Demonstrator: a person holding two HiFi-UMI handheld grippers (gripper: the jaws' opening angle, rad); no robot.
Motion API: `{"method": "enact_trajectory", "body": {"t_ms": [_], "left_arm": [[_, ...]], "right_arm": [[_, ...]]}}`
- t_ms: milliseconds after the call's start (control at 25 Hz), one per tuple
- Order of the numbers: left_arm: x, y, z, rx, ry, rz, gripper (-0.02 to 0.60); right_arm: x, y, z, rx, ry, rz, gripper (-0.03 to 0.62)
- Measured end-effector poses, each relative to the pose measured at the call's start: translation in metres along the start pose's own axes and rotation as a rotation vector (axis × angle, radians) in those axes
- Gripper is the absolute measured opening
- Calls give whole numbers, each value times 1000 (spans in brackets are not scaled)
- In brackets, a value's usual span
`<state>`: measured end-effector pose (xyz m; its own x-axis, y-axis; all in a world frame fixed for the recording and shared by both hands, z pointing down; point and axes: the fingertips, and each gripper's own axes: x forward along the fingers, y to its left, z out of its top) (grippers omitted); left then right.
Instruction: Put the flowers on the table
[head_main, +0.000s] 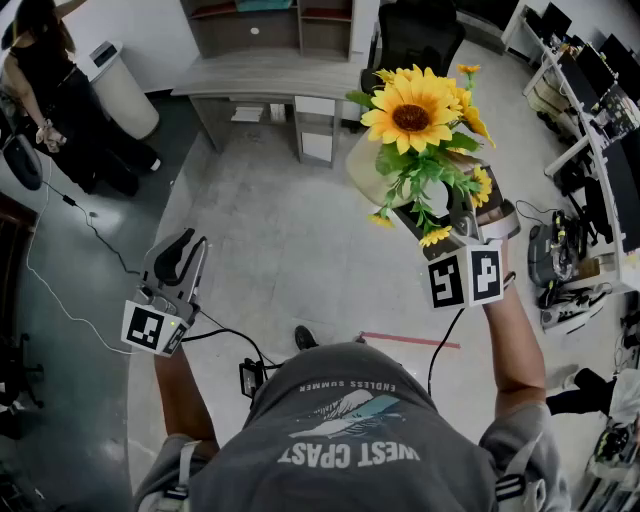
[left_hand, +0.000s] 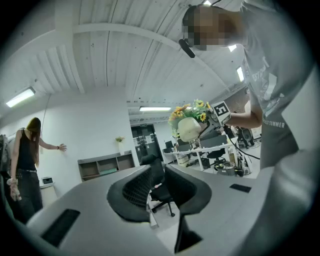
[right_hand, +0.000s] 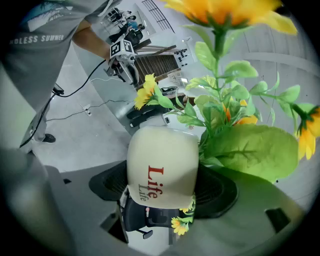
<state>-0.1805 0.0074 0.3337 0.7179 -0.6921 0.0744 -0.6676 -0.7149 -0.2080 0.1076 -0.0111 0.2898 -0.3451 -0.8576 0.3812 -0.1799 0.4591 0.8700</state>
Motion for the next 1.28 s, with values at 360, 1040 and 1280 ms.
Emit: {"method": "enact_trajectory", "body": {"t_ms": [360,1040,1280], "left_arm": [[10,-1,-3,-7,-8,-42,92],[16,-2,-6,-18,-27,-79,92],[0,-19,-5,-30,22,-9,92]], "right_arm": [[2,0,0,10,19,-8,391],[6,-1,7,42,7,-41,391],[4,-1,8,45,-70,-26,391]]}}
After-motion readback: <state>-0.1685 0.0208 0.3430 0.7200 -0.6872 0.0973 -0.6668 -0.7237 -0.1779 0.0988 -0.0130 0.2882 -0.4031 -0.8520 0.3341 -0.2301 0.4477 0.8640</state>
